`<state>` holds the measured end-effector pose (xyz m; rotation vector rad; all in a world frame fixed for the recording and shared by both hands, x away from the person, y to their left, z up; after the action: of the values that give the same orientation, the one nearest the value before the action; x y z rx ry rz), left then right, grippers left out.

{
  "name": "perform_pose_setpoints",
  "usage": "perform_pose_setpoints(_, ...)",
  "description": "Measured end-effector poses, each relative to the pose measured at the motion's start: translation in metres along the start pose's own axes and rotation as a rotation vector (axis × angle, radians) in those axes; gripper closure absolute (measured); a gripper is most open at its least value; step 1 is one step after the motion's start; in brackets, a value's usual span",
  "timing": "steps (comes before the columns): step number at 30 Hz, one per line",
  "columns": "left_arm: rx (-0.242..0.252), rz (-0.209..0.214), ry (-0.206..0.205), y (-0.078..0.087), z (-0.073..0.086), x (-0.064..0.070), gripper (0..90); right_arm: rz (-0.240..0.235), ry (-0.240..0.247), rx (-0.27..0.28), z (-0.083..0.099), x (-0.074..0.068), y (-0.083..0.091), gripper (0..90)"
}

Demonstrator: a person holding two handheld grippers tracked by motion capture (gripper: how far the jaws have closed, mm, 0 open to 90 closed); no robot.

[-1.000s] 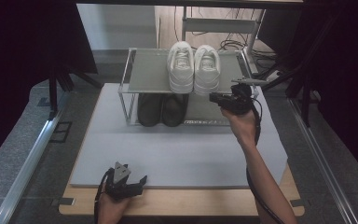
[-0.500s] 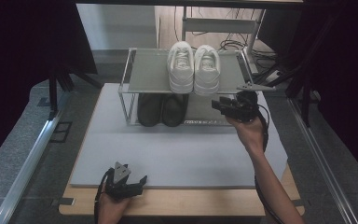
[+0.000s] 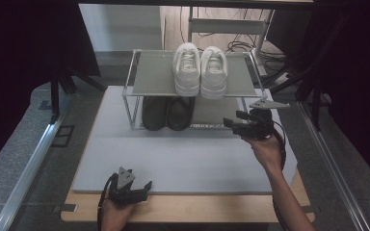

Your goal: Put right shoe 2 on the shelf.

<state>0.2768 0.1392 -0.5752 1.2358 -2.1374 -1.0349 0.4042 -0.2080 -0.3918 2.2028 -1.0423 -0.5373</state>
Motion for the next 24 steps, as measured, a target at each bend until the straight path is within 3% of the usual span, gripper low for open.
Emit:
perform_pose_setpoints(8, 0.0, -0.001, 0.0, 0.0, 0.0, 0.0, 13.3, -0.006, 0.002, -0.008, 0.022, 0.0, 0.002, 27.9)
perform_pose_setpoints(14, 0.0, -0.001, 0.0, 0.0, 0.0, 0.0, 13.4, 0.028, 0.065, -0.029, 0.047, 0.002, -0.002, 14.9)
perform_pose_setpoints(24, 0.003, -0.002, 0.002, 0.0, 0.0, 0.0, 13.5, 0.033, 0.066, -0.079, 0.086, 0.003, -0.009, 13.4)
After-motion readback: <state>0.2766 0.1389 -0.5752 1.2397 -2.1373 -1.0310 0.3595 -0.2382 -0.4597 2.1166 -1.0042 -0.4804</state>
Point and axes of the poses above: each handheld gripper's, and its own axes: y roughly backward along the jaws, z roughly out of its underside, x roughly to its right, the point moved 6 cm from there along -y, roughly forward along the jaws, and after that the axes turned 15 degrees about -x, right-handed, at the moved point
